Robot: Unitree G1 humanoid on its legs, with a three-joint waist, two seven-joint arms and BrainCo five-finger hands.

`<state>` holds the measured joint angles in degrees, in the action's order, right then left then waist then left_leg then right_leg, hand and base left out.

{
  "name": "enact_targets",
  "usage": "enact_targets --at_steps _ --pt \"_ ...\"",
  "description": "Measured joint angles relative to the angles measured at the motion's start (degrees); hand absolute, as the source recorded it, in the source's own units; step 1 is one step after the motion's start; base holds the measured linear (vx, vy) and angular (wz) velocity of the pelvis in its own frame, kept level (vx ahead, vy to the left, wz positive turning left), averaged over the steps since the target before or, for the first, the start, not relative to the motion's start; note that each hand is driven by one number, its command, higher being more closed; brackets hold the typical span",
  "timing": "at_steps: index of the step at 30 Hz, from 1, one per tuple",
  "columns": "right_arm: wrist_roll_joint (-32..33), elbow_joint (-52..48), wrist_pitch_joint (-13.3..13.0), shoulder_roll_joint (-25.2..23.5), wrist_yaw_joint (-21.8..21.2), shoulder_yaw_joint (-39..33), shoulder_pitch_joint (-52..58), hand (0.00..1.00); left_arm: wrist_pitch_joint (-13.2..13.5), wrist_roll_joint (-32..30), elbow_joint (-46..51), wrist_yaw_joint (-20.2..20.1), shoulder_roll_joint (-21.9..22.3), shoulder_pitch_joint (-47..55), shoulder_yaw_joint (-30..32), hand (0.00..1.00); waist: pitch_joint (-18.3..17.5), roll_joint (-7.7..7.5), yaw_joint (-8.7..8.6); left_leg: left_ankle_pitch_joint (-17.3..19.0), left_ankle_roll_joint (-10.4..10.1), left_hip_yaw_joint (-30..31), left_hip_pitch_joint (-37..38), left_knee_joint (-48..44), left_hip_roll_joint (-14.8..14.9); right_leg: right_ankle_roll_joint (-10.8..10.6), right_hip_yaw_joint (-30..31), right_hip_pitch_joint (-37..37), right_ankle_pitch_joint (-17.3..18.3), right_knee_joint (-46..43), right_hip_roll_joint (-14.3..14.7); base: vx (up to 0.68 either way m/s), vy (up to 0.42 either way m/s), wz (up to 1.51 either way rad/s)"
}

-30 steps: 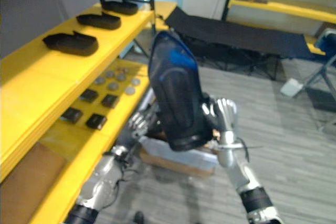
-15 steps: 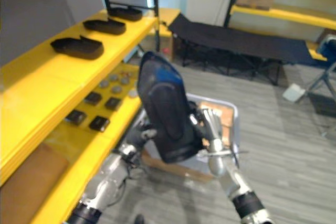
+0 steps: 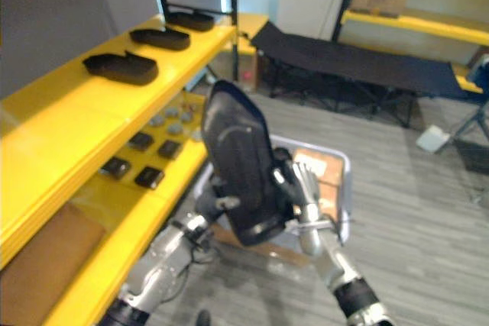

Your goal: Walk over and take plastic housings, then place them on the shelf

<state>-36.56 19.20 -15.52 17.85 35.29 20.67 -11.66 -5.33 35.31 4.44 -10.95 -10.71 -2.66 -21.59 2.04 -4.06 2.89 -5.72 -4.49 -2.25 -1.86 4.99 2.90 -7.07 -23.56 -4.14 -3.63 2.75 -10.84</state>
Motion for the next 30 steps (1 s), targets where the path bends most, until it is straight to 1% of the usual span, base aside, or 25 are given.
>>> enact_targets --at_steps 4,6,7,11,15,19,21,26,27,28,30 --pt "0.33 0.17 0.25 -0.22 0.08 0.93 -0.08 1.00 -0.59 -2.30 0.00 -0.01 -0.02 0.64 -0.55 0.00 0.00 0.00 0.25 -0.01 -0.02 0.10 -0.06 -0.03 -0.01 0.00 -0.07 -0.01 -0.02 0.01 0.01 0.00 0.000 0.00" --pt "0.47 0.38 0.25 -0.58 0.92 0.92 -0.08 1.00 -0.59 -3.27 0.00 0.13 -0.04 0.64 -1.23 0.00 -0.07 0.04 0.34 -0.02 -0.01 0.13 -0.07 -0.01 -0.01 0.00 -0.06 -0.02 -0.02 0.01 0.01 0.00 0.000 0.00" --pt "0.83 0.41 0.25 -0.69 1.08 0.92 -0.08 1.00 -0.59 -4.20 0.00 0.35 -0.05 0.64 -1.50 1.00 -0.16 0.08 0.38 -0.02 0.00 0.14 -0.08 -0.01 -0.01 0.01 -0.06 -0.01 -0.03 0.01 0.01 0.00 0.000 0.00" --pt "2.09 0.40 0.25 -1.10 1.09 0.98 -0.08 1.00 -0.57 -6.39 0.04 1.98 0.13 0.78 -1.51 1.00 -0.48 0.32 0.32 -0.10 0.02 -0.03 -0.02 0.02 -0.07 0.08 -0.20 0.06 0.03 -0.12 0.14 -0.01 0.001 -0.01" --pt "2.18 0.39 0.06 -1.78 1.10 1.62 -0.07 1.00 -0.51 -8.35 0.05 4.96 0.50 2.50 0.88 1.00 -0.85 0.95 0.12 -0.13 0.07 -0.28 0.33 0.04 -0.42 0.42 -0.07 0.15 0.29 -0.22 -0.04 -0.01 -0.003 -0.04" --pt "3.11 -0.04 -0.75 -2.56 1.08 2.55 0.02 1.00 -0.44 -9.58 0.05 7.75 0.46 3.33 2.81 1.00 -0.88 1.00 0.16 -0.12 0.06 -0.66 0.50 0.05 -0.49 0.61 -0.02 0.16 0.47 -0.39 0.02 0.00 0.000 0.00" --pt "3.23 -0.90 -0.96 -2.77 1.02 2.96 0.18 1.00 0.83 -11.54 0.14 9.74 0.47 3.37 2.99 1.00 -0.88 1.00 0.14 -0.12 0.06 -0.73 0.51 0.05 -0.52 0.62 0.03 0.21 0.47 -0.42 -0.01 0.00 0.000 0.00" --pt "4.32 -1.68 -0.99 -4.42 0.95 3.26 0.54 1.00 2.87 -11.53 1.66 13.24 0.81 5.10 2.99 1.00 -0.90 1.06 -0.17 -0.10 0.04 -0.95 0.51 0.04 -0.53 0.62 0.15 0.30 0.47 -0.32 -0.03 0.00 0.000 0.00" --pt "4.32 -2.94 -1.02 -4.78 0.96 3.46 1.41 1.00 3.94 -10.82 1.67 14.01 1.55 5.54 2.99 1.00 -0.90 1.07 -0.08 -0.10 0.04 -0.97 0.51 0.04 -0.53 0.62 0.15 0.30 0.47 -0.28 -0.03 0.00 0.000 0.00" --pt "4.32 -3.07 -1.09 -4.90 0.99 3.52 1.52 1.00 4.24 -10.60 1.68 14.31 1.88 5.75 3.00 1.00 -0.90 1.07 -0.08 -0.10 0.04 -0.98 0.51 0.04 -0.54 0.63 0.15 0.30 0.47 -0.28 -0.03 0.00 0.000 0.00" --pt "4.32 -3.29 -2.14 -5.05 1.00 3.58 1.86 1.00 5.10 -7.89 1.67 14.77 2.39 6.46 3.10 1.00 -0.90 1.09 -0.12 -0.09 0.03 -1.04 0.51 0.04 -0.53 0.66 0.18 0.35 0.49 -0.27 -0.01 0.00 0.000 0.00"
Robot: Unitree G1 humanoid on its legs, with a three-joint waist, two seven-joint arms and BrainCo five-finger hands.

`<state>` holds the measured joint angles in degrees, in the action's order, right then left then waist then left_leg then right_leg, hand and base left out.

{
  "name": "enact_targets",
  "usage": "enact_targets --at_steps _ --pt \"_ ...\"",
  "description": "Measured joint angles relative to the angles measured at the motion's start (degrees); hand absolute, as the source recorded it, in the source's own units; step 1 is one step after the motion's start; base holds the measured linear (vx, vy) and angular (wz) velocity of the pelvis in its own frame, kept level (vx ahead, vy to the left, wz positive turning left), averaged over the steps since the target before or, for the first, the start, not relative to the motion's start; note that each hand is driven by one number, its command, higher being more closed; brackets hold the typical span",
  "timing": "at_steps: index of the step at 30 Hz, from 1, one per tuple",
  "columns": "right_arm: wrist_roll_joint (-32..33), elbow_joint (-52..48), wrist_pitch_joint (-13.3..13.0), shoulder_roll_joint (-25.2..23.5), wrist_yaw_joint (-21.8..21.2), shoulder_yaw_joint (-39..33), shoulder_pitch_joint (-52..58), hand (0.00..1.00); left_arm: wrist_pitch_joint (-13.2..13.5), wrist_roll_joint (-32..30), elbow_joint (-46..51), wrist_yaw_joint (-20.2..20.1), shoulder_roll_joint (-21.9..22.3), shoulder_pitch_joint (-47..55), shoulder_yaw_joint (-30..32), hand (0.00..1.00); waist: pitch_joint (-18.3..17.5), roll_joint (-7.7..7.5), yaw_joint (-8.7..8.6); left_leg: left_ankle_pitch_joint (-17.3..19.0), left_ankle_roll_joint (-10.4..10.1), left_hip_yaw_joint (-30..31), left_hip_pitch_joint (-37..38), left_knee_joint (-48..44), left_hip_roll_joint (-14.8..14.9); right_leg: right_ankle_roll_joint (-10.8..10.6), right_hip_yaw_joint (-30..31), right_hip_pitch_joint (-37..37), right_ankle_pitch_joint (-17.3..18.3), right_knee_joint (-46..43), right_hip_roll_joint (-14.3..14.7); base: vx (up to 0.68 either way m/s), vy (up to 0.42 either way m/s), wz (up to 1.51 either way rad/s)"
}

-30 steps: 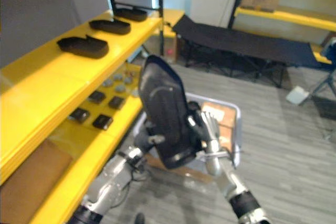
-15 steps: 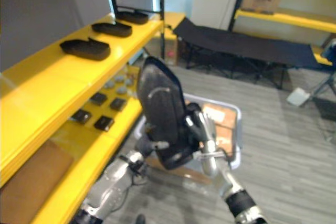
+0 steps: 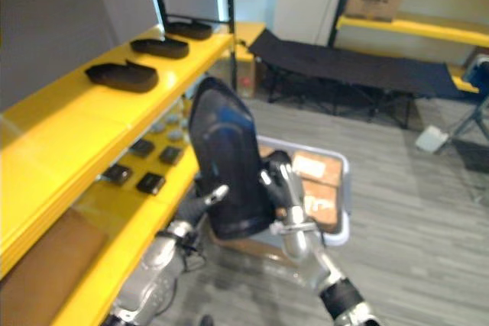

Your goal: Walk over and take plastic housings, then place them on the shelf

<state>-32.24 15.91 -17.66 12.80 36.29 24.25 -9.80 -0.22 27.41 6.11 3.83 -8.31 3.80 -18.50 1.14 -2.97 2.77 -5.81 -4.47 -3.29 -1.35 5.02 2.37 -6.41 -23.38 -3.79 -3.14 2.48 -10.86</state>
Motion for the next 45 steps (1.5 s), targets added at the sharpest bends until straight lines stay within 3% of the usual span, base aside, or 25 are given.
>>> enact_targets --at_steps 7,8,13,17,19,21,24,26,29,32,37,39,42,45 --pt "0.04 -1.38 -1.15 -0.56 -0.12 0.97 0.67 1.00 1.08 8.31 0.00 0.12 0.01 0.85 0.58 1.00 -0.06 0.11 -0.18 0.02 -0.03 -0.24 0.10 0.02 0.02 0.06 0.22 0.10 0.03 -0.06 -0.01 0.00 0.000 0.00" --pt "0.11 -1.38 -1.20 -0.56 -0.12 1.11 0.68 0.00 1.08 8.69 0.00 0.12 0.01 0.87 0.64 1.00 -0.07 0.13 -0.19 0.02 -0.03 -0.26 0.12 0.02 0.03 0.06 0.23 0.10 0.04 -0.07 -0.01 0.00 0.000 0.00" --pt "2.46 -1.92 -3.75 -0.55 -0.96 2.19 1.40 0.00 1.26 9.86 0.00 0.15 0.06 0.90 1.37 1.00 -0.21 0.35 -0.18 0.04 -0.05 -0.29 0.13 0.02 0.05 0.11 0.23 0.11 0.07 -0.06 0.00 0.00 0.000 0.00" --pt "9.03 -4.98 -6.80 -0.65 -3.39 4.18 2.78 0.00 2.95 10.28 1.10 0.27 0.29 1.03 2.14 1.00 -0.28 0.43 -0.05 0.05 -0.07 -0.29 0.12 0.02 0.06 0.15 0.19 0.09 0.08 0.01 0.02 0.00 0.000 0.00" --pt "11.61 -7.95 -6.83 -0.77 -5.01 4.44 3.29 0.00 3.80 9.94 2.66 0.41 0.31 1.28 2.60 1.00 -0.28 0.43 -0.04 0.06 -0.08 -0.30 0.12 0.01 0.06 0.16 0.19 0.09 0.07 0.03 0.02 0.00 0.000 0.00" --pt "15.96 -15.11 -6.83 -1.14 -8.74 4.15 4.29 0.00 6.29 7.30 6.86 0.63 1.07 1.81 3.89 1.00 -0.30 0.40 -0.07 0.06 -0.09 -0.36 0.29 0.01 0.07 0.16 0.22 -0.02 0.06 0.02 0.02 0.00 0.000 0.00" --pt "16.38 -19.13 -6.80 -1.32 -11.74 3.18 4.66 0.00 7.96 5.40 7.90 1.14 3.01 1.83 5.82 1.00 -0.34 0.35 -0.10 0.06 -0.08 -0.52 0.67 0.01 0.11 0.16 0.44 -0.22 0.06 -0.07 0.02 0.00 0.000 -0.01" --pt "17.03 -21.58 -6.79 -1.09 -12.79 2.04 5.10 0.00 8.18 3.45 7.96 2.96 4.31 1.89 7.77 1.00 -0.34 0.35 -0.12 0.08 -0.08 -0.78 0.94 0.02 0.16 0.16 0.74 -0.26 0.07 -0.08 0.03 0.00 0.001 -0.11" --pt "21.88 -29.31 -6.62 -1.29 -13.59 -5.54 7.00 0.00 9.22 0.49 7.84 7.55 4.72 3.34 13.90 1.00 -0.40 0.27 -0.37 0.75 -0.16 -2.10 1.42 0.05 0.47 -0.04 1.67 0.02 0.25 0.01 0.11 -0.02 0.002 -0.17" --pt "25.69 -31.37 -5.50 -1.22 -13.95 -12.47 10.10 0.00 10.57 -2.04 7.67 10.34 4.76 4.31 17.29 1.00 -0.61 -0.05 -0.47 0.81 -0.12 -2.47 1.35 0.06 0.49 -0.06 1.87 0.35 0.26 0.00 0.06 -0.01 0.003 -0.08" --pt "38.77 -30.08 -0.06 -4.14 -17.79 -18.68 16.70 0.00 15.21 -5.63 7.71 11.83 5.71 5.73 20.02 1.00 -0.69 -0.14 -1.05 0.94 -0.14 -3.57 1.34 0.07 0.62 0.01 2.99 1.08 0.19 0.03 0.09 0.01 0.001 -0.10" --pt "43.87 -25.39 2.62 -6.36 -20.57 -21.31 20.08 0.00 16.94 -6.00 7.73 11.81 6.98 5.98 20.73 1.00 -0.70 -0.16 -2.08 0.95 -0.15 -3.74 1.33 0.07 0.63 0.12 3.12 1.12 0.06 0.00 0.08 0.03 -0.004 -0.05" --pt "45.46 -18.26 5.44 -7.48 -23.01 -23.33 23.50 0.00 17.75 -6.02 7.75 11.43 7.10 7.13 20.80 1.00 -0.73 0.03 -2.92 1.12 -0.38 -4.39 1.33 0.06 0.85 -0.06 3.58 1.32 -0.17 0.08 0.10 0.03 -0.008 -0.09" --pt "46.77 -12.86 5.80 -8.16 -25.28 -25.25 25.46 0.00 17.86 -6.11 7.75 11.38 7.59 9.11 21.01 1.00 -0.74 0.31 -3.64 1.45 -0.47 -5.40 1.33 0.05 0.97 -0.38 4.53 1.72 -0.42 0.24 0.18 0.03 0.000 -0.17"
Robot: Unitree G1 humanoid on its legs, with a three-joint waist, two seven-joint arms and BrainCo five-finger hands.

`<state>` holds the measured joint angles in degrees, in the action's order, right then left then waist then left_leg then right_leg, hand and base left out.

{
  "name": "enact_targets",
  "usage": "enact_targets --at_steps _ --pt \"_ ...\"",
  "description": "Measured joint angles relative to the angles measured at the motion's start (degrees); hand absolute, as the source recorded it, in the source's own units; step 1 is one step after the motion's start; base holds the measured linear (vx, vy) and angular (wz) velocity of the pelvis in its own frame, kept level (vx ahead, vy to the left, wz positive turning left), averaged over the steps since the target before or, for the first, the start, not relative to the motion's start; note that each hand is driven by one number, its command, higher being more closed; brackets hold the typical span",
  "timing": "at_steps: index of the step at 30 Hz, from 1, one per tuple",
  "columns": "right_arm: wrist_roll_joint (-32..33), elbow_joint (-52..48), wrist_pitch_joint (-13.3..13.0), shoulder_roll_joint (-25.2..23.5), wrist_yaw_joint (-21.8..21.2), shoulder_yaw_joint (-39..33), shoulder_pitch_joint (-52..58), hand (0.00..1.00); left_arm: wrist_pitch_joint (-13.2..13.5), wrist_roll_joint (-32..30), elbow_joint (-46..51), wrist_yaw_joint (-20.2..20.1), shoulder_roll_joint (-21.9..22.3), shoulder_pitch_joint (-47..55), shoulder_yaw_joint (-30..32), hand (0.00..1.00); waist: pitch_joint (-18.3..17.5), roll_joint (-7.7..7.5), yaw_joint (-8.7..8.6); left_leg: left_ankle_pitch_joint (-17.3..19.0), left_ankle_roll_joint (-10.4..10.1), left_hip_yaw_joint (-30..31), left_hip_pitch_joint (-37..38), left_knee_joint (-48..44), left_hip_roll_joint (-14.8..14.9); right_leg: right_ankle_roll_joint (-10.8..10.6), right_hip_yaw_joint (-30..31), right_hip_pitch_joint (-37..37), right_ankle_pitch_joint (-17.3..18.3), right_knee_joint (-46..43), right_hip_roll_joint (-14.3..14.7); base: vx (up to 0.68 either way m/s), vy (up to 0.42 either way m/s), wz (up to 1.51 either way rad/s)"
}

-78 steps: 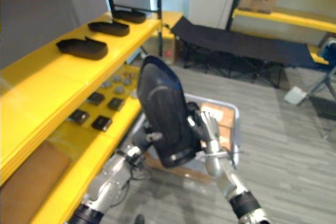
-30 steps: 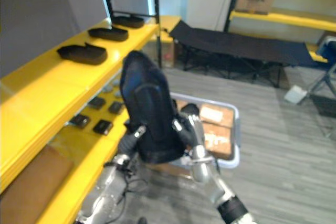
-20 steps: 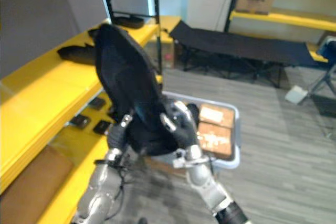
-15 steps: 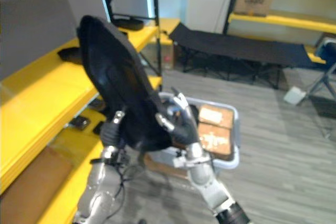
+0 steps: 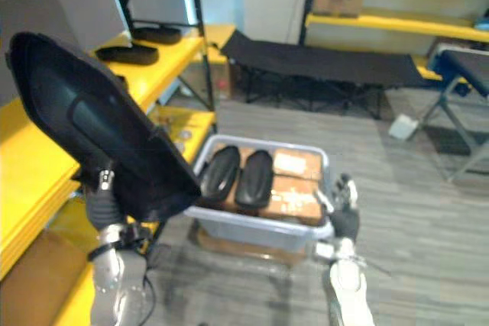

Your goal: Walk over and take plastic housings, then place them on the shelf

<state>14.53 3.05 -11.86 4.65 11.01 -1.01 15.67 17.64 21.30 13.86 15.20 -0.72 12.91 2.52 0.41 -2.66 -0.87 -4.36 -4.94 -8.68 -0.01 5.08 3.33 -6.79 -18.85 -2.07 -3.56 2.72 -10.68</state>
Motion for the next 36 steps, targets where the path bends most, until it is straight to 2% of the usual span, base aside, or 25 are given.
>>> enact_targets --at_steps 2,6,8,14,15,20,23,26,28,31,33,34,35,36 --pt "0.47 1.18 0.05 -0.03 -1.00 -0.71 0.84 0.00 0.14 -0.63 0.00 0.12 0.51 0.64 0.12 1.00 0.00 0.11 -0.12 0.13 0.00 -0.01 0.00 0.00 -0.02 -0.05 0.00 -0.01 -0.03 0.05 -0.02 0.01 0.000 -0.03" --pt "0.48 3.39 0.01 -0.05 -3.60 0.23 0.30 0.00 3.51 -4.43 0.27 2.73 1.19 1.26 2.04 1.00 0.12 0.50 0.27 0.26 0.12 1.03 -0.42 0.01 -0.29 0.15 -1.16 -0.42 0.19 0.33 -0.19 0.00 0.008 0.12" --pt "0.48 5.08 -0.03 -0.02 -3.83 1.40 -0.74 0.00 3.57 -6.67 1.61 3.74 1.19 1.72 2.61 1.00 0.08 0.54 0.35 0.25 0.15 2.50 -1.12 0.01 -0.53 0.12 -2.75 -0.89 0.21 0.66 -0.28 0.00 0.009 0.43" --pt "-2.48 11.18 0.05 0.14 -4.60 10.90 -8.21 0.00 3.53 -11.17 5.60 7.26 1.67 4.92 6.31 1.00 0.08 0.45 4.37 -0.68 0.37 10.21 -2.98 -0.02 -1.98 -0.80 -11.11 -4.06 1.11 0.79 -0.57 0.02 -0.002 0.67" --pt "-3.80 11.73 0.06 0.10 -4.47 12.35 -9.82 0.00 3.53 -11.23 6.12 7.67 1.85 5.46 7.61 1.00 0.15 0.35 5.52 -0.86 0.43 11.89 -3.30 -0.02 -2.36 -0.87 -12.82 -4.68 1.19 0.74 -0.63 0.02 -0.010 0.60" --pt "-7.27 13.80 0.07 0.08 -2.78 14.06 -14.74 0.00 3.59 -11.08 8.48 8.79 4.11 8.56 14.39 1.00 0.61 -0.38 9.86 -1.34 0.67 16.43 -3.78 -0.08 -3.84 -1.35 -17.63 -7.08 1.65 -0.06 -1.58 0.04 0.032 0.56" --pt "-7.51 13.80 0.07 -0.02 -1.95 14.26 -16.93 0.00 3.76 -10.90 8.81 8.85 4.37 10.88 17.53 1.00 1.29 -0.70 11.13 -1.12 0.99 16.59 -2.80 -0.09 -4.31 -0.76 -17.90 -7.61 2.09 -1.60 -2.42 0.02 0.063 0.06" --pt "-7.42 13.49 0.08 -0.25 -2.12 16.33 -18.32 0.00 4.87 -10.89 9.92 8.84 5.82 13.08 20.06 1.00 1.83 -1.19 11.20 -0.30 1.43 15.75 -1.67 -0.33 -4.28 0.20 -16.93 -7.52 4.09 -3.59 -3.06 -0.01 0.027 -0.14" --pt "-7.41 13.29 0.98 -0.25 -2.39 16.79 -18.26 0.00 5.40 -10.91 9.92 8.83 5.71 13.09 20.19 1.00 2.25 -1.70 11.19 -0.12 1.66 15.79 -0.94 -0.36 -4.04 0.01 -16.89 -8.02 5.09 -4.36 -3.03 -0.02 -0.018 0.01" --pt "-7.49 13.18 2.52 -0.15 -3.71 17.34 -18.13 0.00 5.73 -10.85 9.91 8.82 5.79 12.93 20.68 1.00 2.67 -1.39 11.04 0.95 1.75 16.03 -1.88 -2.36 -3.91 -0.64 -17.37 -8.77 6.29 -4.97 -2.57 -0.07 -0.038 0.12" --pt "-7.65 11.68 4.00 0.34 -4.72 17.33 -17.13 0.00 5.91 -10.81 9.91 8.31 5.75 11.80 20.92 1.00 3.72 -0.65 10.39 1.72 2.29 12.69 -2.64 -4.03 -2.73 -1.42 -20.39 -10.64 6.83 -4.87 -2.14 -0.08 -0.041 0.63" --pt "-8.41 10.23 4.27 0.78 -4.78 17.18 -16.12 0.00 6.23 -10.79 9.91 8.07 5.74 10.91 20.85 1.00 3.78 -0.53 9.35 1.38 2.64 10.05 -3.76 -4.58 -1.85 -1.58 -22.61 -11.19 7.02 -4.86 -2.00 -0.09 -0.040 0.97" --pt "-8.65 9.41 4.33 1.14 -4.79 16.89 -15.36 0.00 6.37 -10.74 9.90 7.82 5.74 10.16 20.66 1.00 3.82 -0.39 9.01 0.78 2.74 8.62 -4.39 -4.65 -1.35 -1.63 -23.97 -11.32 7.11 -4.96 -2.03 -0.07 0.001 1.03" --pt "-8.74 8.45 4.38 1.82 -4.86 15.77 -14.28 0.00 7.00 -10.23 9.90 7.18 5.58 8.88 19.78 1.00 4.25 -0.12 8.94 -1.37 2.15 8.23 -4.90 -4.15 -0.88 -1.88 -25.67 -11.96 6.95 -5.28 -1.79 -0.05 0.047 0.79"
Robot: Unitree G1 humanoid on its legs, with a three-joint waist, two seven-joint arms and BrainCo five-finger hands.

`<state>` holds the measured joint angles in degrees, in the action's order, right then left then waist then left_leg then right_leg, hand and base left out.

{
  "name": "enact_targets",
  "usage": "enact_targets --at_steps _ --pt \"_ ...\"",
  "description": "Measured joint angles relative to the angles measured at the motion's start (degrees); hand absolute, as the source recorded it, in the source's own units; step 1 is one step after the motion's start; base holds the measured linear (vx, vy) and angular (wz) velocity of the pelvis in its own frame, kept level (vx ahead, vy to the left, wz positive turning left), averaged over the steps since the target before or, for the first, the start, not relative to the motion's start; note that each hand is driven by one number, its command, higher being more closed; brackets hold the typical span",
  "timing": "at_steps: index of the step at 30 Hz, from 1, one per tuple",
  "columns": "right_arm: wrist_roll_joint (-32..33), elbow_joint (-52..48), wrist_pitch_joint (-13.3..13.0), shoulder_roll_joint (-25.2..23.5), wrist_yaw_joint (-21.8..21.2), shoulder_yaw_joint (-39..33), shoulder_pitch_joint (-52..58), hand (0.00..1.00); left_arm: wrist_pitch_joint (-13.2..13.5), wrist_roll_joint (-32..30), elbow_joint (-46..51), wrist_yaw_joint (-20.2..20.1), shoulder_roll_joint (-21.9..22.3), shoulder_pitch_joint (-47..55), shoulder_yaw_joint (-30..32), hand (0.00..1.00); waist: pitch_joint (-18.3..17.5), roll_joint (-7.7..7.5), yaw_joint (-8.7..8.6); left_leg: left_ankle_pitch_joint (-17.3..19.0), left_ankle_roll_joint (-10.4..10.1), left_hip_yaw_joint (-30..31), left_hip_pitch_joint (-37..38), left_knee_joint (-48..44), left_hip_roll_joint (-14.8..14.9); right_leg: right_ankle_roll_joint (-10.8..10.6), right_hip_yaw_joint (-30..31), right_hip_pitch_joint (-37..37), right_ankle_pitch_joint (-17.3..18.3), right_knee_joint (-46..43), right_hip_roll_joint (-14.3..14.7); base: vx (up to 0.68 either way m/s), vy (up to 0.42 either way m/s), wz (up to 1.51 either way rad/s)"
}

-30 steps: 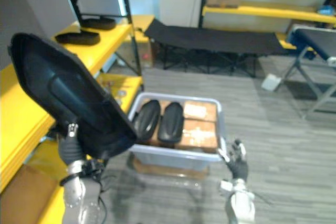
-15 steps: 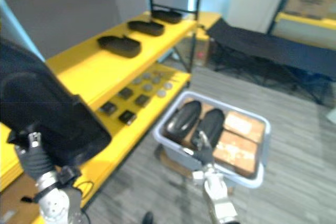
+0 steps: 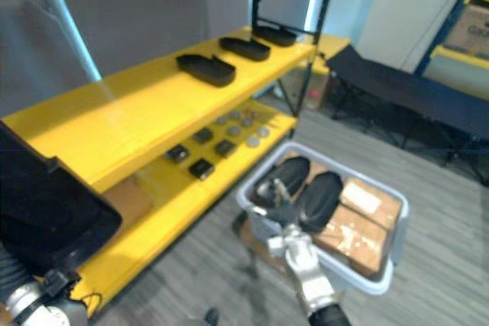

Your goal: Walk over and take plastic housings, then place them on the shelf

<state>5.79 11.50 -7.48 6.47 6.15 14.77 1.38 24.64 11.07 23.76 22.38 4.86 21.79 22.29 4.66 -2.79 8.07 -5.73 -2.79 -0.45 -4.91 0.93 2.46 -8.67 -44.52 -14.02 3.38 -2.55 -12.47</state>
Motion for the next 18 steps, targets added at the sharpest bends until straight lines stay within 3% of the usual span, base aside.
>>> enact_targets --at_steps 4,7,9,12,14,18 --pt "-2.13 -0.06 -0.03 0.19 -0.83 -3.46 0.72 0.00 1.07 0.03 0.41 -2.15 -0.15 -0.42 -1.27 1.00 2.00 1.24 0.40 -2.21 0.12 0.17 0.19 2.84 -0.97 -0.31 -1.03 0.00 -0.19 -0.42 -0.49 -0.02 0.060 0.31" --pt "-2.41 -0.61 -1.20 0.18 -1.19 -5.32 1.76 0.00 1.06 0.04 1.02 -4.80 -0.91 -1.35 -3.09 1.00 2.47 1.09 0.22 -2.10 0.30 0.15 0.31 3.60 -1.92 0.48 -0.32 0.02 1.02 -1.86 -1.64 0.00 0.081 0.23" --pt "-4.40 -3.26 -2.60 0.16 -0.99 -6.90 3.39 0.00 0.97 0.11 0.95 -7.80 -3.58 -3.04 -5.47 1.00 3.61 0.57 -1.91 -2.24 0.98 2.62 0.20 3.71 -3.22 2.40 6.95 0.32 3.07 -5.36 -2.53 0.01 0.078 0.73" --pt "-4.51 -6.53 -4.26 0.16 0.02 -9.38 6.20 0.00 0.96 0.31 0.22 -11.54 -7.08 -6.29 -8.48 1.00 3.61 0.57 -3.66 -2.82 1.54 6.51 -1.02 3.84 -3.61 3.11 16.65 2.45 3.58 -11.21 -2.31 0.06 0.037 0.94" --pt "-4.56 -7.26 -5.36 0.19 0.22 -10.68 7.12 0.00 0.89 0.40 -1.90 -11.99 -8.44 -8.48 -9.56 1.00 3.63 0.40 -3.87 -3.77 1.75 8.01 -1.38 3.65 -4.08 2.84 17.51 2.27 4.64 -12.79 -2.50 0.09 -0.068 0.66" --pt "-6.29 -7.25 -5.93 0.19 -0.23 -10.84 6.58 0.00 0.06 0.37 -3.13 -11.09 -8.42 -8.11 -9.86 1.00 3.96 0.40 -3.57 -5.74 0.12 8.90 -2.19 3.56 -4.87 2.42 17.84 1.57 6.58 -11.19 -2.44 0.08 -0.090 0.23"
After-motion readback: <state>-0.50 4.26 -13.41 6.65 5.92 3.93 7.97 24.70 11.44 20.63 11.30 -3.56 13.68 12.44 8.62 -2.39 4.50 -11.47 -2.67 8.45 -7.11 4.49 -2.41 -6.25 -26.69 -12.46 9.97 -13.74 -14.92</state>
